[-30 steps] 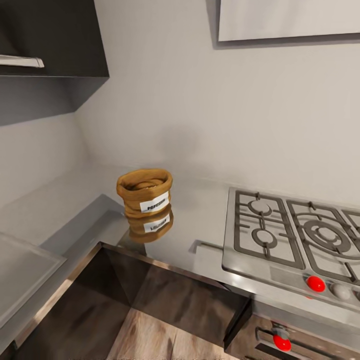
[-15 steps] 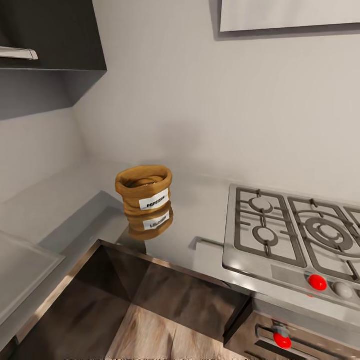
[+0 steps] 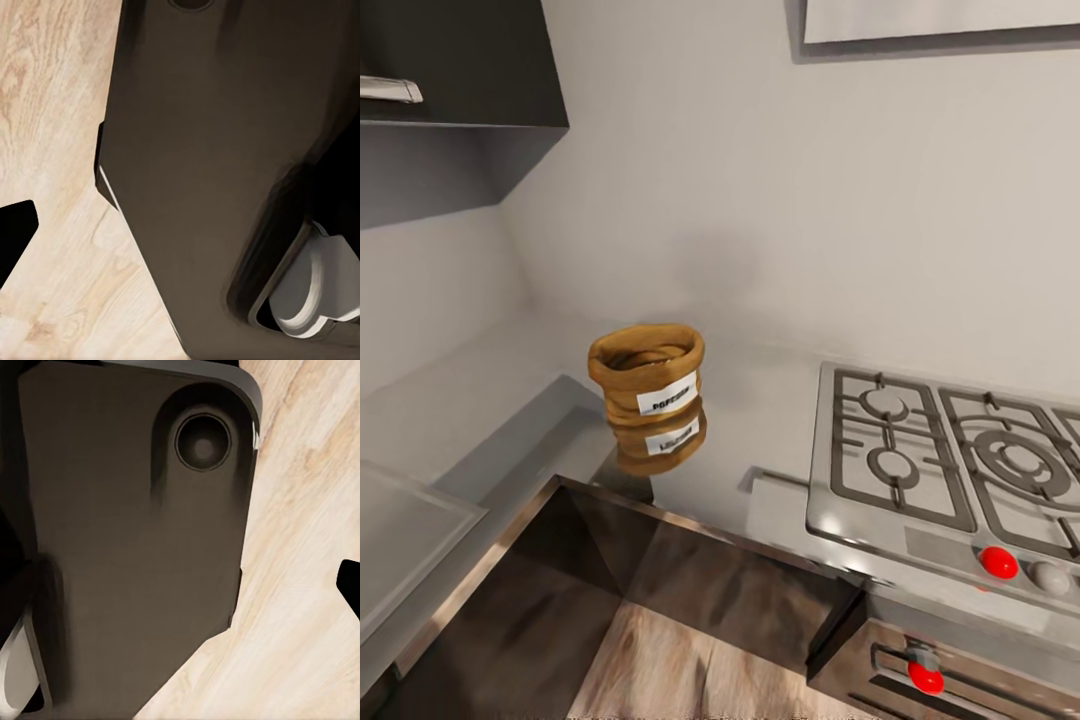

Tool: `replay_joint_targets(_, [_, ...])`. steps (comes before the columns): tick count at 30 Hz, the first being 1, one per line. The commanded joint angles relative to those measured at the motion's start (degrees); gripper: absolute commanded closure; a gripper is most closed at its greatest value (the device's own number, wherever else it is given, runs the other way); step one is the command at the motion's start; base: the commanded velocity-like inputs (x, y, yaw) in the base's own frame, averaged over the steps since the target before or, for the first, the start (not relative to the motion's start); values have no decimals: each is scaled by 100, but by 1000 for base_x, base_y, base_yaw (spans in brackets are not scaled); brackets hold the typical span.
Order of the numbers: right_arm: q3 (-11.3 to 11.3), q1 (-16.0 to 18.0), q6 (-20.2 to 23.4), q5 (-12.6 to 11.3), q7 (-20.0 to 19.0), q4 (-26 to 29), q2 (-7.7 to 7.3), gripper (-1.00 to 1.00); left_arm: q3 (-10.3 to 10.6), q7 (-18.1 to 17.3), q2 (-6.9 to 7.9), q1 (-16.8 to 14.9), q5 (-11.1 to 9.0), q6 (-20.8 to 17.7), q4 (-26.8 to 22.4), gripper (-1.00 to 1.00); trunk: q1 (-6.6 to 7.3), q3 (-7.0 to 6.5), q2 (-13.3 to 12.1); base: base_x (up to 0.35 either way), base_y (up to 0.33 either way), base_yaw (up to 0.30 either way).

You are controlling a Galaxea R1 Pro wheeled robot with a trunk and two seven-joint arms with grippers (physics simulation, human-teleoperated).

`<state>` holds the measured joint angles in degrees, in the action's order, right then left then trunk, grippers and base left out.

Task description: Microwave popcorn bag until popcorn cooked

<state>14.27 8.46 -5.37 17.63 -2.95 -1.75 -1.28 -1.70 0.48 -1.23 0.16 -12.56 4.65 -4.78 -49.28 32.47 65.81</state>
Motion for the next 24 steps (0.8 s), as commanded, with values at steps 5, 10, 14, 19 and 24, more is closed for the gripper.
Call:
replay_joint_targets(5, [50,7,-27,39,-13,-18,-4,-100,-14,5,-7,2,-18,10,-6,-100,0,50,3,0,0,2])
replay_joint_targets(10, [50,7,-26,39,-13,-18,-4,-100,-14,5,-6,2,-18,10,-6,-100,0,96,3,0,0,53])
replay_joint_targets(14, [42,6,-25,39,-13,-18,-4,-100,-14,5,-1,2,-18,10,-6,-100,0,132,3,0,0,67])
replay_joint_targets(19, [41,7,-24,39,-13,-18,-4,-100,-14,5,-5,2,-18,10,-6,-100,0,178,3,0,0,68])
replay_joint_targets(24, [41,7,-11,43,-13,-18,-4,-100,-14,5,-8,2,-18,10,-6,-100,0,224,3,0,0,70])
